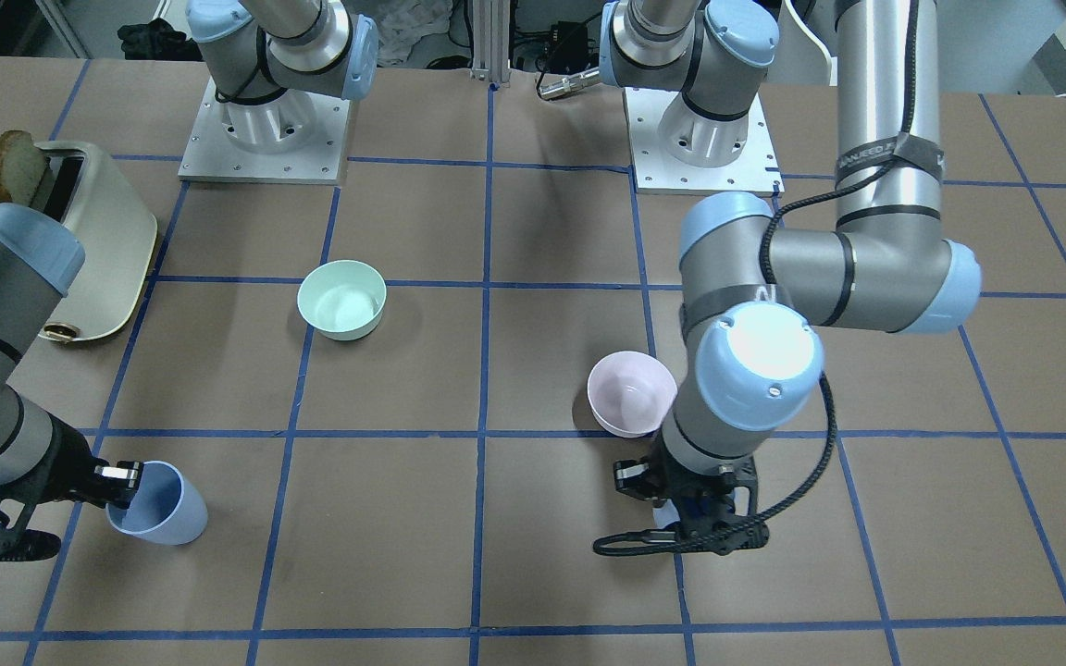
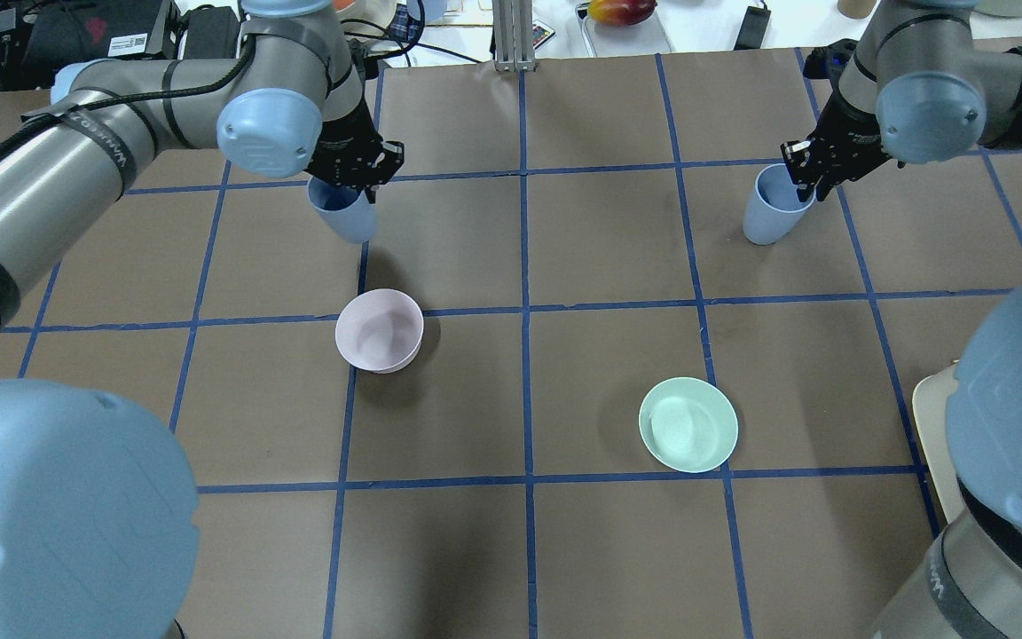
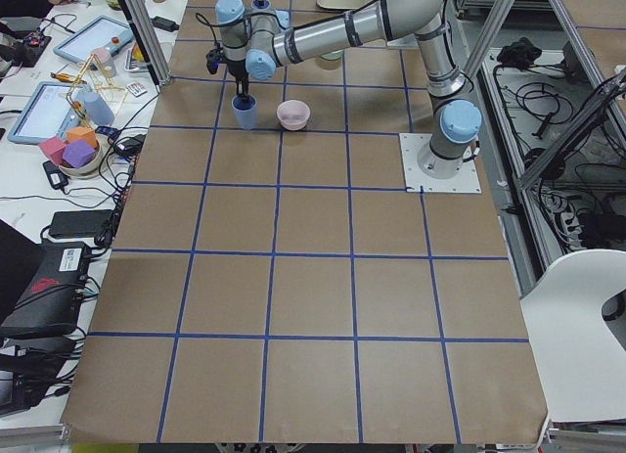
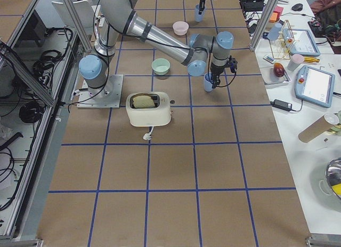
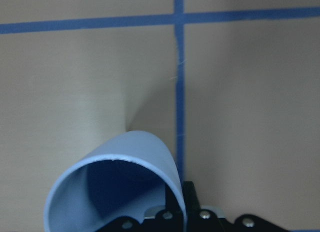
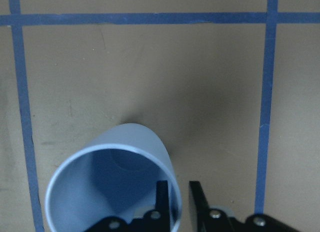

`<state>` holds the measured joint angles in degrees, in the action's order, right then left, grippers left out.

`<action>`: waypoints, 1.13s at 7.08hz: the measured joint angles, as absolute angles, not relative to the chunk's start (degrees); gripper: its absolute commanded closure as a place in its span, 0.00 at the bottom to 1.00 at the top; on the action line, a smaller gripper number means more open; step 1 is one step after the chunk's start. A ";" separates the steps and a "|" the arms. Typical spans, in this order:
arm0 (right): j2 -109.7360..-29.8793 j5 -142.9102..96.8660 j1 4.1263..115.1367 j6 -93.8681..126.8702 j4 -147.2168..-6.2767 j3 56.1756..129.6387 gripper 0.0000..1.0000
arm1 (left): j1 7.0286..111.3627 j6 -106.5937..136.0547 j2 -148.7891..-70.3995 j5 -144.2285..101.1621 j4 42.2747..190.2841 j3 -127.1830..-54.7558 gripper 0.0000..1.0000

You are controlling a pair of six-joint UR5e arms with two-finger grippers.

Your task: Stack blue cups with both arms

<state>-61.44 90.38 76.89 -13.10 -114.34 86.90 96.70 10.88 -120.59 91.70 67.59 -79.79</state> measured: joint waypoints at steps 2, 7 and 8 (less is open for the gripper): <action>-62.12 90.88 76.84 -13.10 -112.01 86.35 1.00 | 105.45 20.52 -120.54 90.49 68.35 -78.18 1.00; -63.46 90.23 77.30 -13.31 -102.14 79.79 1.00 | 116.37 30.66 -121.88 90.27 70.13 -80.37 1.00; -63.46 90.19 77.37 -13.49 -101.60 79.56 1.00 | 116.43 30.83 -122.68 90.34 69.72 -80.40 1.00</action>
<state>-63.46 90.19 77.37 -13.49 -101.60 79.56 116.43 30.83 -122.68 90.34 69.72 -80.40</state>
